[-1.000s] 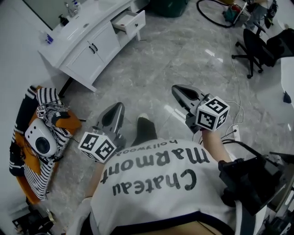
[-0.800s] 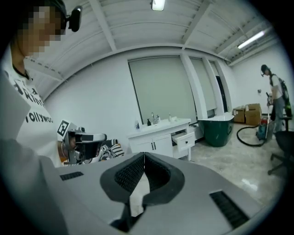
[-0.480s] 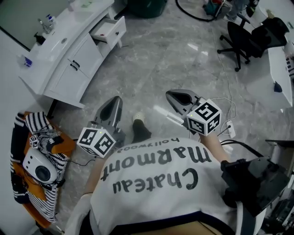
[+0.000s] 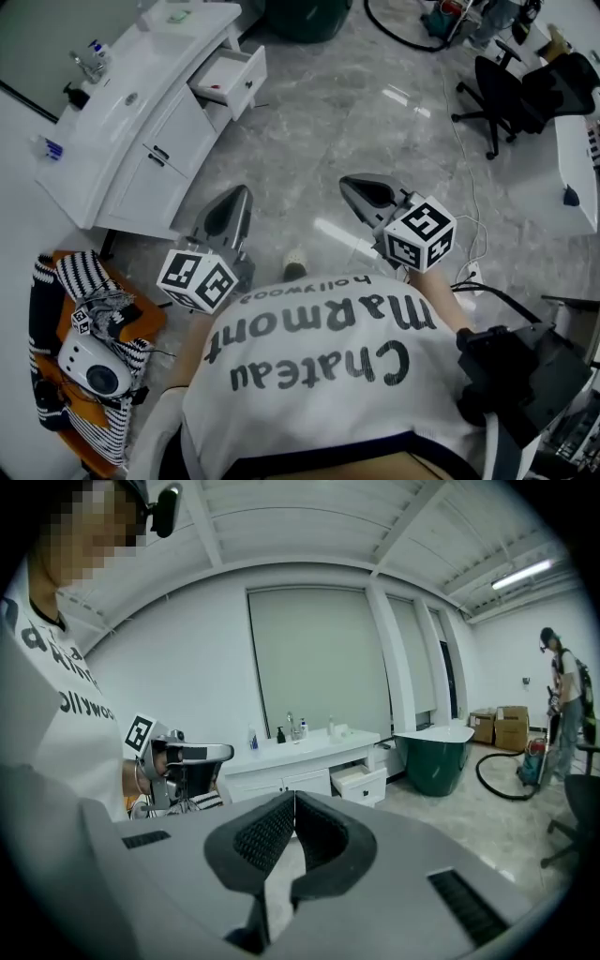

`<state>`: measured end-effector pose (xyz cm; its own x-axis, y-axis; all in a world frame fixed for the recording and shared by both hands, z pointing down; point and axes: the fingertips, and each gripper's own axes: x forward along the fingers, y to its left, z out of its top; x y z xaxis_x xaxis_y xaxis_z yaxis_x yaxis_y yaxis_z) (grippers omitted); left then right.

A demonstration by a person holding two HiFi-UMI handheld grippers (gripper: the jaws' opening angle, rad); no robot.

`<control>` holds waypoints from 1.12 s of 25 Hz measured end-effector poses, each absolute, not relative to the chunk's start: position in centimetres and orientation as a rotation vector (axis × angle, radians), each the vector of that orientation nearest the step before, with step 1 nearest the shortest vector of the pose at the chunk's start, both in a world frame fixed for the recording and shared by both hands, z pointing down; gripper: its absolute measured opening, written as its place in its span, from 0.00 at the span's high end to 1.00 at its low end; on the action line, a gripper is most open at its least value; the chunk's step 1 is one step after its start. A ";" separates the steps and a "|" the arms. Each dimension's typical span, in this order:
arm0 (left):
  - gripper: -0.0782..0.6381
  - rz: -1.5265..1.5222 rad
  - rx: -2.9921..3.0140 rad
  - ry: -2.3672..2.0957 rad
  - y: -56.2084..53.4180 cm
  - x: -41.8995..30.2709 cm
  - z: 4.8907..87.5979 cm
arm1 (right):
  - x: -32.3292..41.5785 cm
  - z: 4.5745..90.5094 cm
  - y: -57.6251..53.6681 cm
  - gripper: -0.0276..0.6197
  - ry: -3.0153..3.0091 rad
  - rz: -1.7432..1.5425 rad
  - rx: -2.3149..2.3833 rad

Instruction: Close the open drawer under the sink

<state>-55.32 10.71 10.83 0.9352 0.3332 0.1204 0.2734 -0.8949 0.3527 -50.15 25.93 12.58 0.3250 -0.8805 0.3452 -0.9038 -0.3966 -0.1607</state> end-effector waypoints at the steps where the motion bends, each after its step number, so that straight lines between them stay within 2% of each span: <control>1: 0.88 0.252 2.762 0.445 10.5 -55.1 10.8 | -49.9 12.6 25.8 0.94 -1.691 0.592 2.516; 5: 0.88 0.243 2.777 0.466 10.8 -55.0 10.2 | -49.6 12.1 26.1 0.94 -1.691 0.569 2.553; 11: 0.88 0.247 2.770 0.491 5.6 -49.4 10.7 | -44.4 12.5 21.1 0.94 -1.662 0.578 2.581; 17: 0.88 0.255 2.747 0.507 3.7 -46.8 11.4 | -43.0 13.7 19.6 0.94 -1.635 0.633 2.598; 28: 0.88 0.262 2.703 0.539 3.5 -45.1 12.4 | -40.0 14.0 17.5 0.94 -1.646 0.687 2.663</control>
<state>-45.09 3.51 12.44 0.9095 0.4016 0.1073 0.3328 -0.8582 0.3909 -40.01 17.50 13.99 0.3812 -0.8661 0.3235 -0.8390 -0.4710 -0.2723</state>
